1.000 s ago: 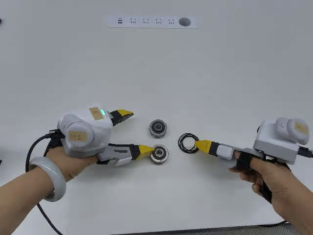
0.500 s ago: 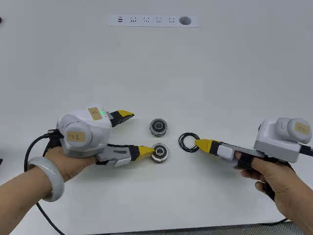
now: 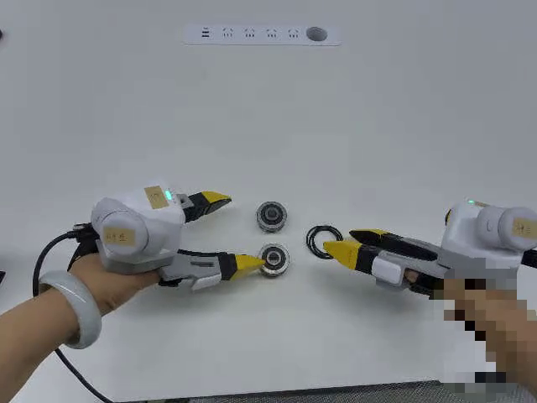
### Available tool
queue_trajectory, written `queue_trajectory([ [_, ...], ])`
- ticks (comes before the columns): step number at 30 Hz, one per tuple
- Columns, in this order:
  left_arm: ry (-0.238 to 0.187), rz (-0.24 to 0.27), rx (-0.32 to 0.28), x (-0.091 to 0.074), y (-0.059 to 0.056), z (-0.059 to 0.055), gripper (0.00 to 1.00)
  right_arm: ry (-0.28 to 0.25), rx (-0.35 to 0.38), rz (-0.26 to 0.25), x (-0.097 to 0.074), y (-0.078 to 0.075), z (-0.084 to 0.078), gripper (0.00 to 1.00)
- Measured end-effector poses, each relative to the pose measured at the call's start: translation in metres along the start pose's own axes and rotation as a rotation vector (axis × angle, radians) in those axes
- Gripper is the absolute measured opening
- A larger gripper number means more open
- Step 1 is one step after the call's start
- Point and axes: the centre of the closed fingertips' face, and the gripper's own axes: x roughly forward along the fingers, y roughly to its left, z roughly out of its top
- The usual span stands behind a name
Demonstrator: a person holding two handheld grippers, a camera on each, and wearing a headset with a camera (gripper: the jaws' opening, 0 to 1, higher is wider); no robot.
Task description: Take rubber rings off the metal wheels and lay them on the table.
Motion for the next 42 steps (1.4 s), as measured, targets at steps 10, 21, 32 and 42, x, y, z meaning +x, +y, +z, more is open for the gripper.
queue_trajectory([
  [10, -0.023, -0.003, -0.019, -0.011, -0.003, -0.002, 0.66, 0.028, -0.238, -0.001, -0.002, 0.004, -0.005, 0.67],
  [21, -0.028, 0.002, -0.03, -0.022, -0.014, -0.004, 0.73, 0.069, -0.398, 0.01, -0.006, 0.011, -0.016, 0.82],
  [32, -0.03, 0.032, -0.025, -0.034, -0.023, -0.004, 0.78, 0.095, -0.513, 0.01, -0.012, 0.013, -0.02, 0.97],
  [42, -0.023, 0.059, -0.028, -0.043, -0.03, -0.012, 0.86, 0.107, -0.606, -0.009, -0.019, 0.01, -0.024, 0.99],
])
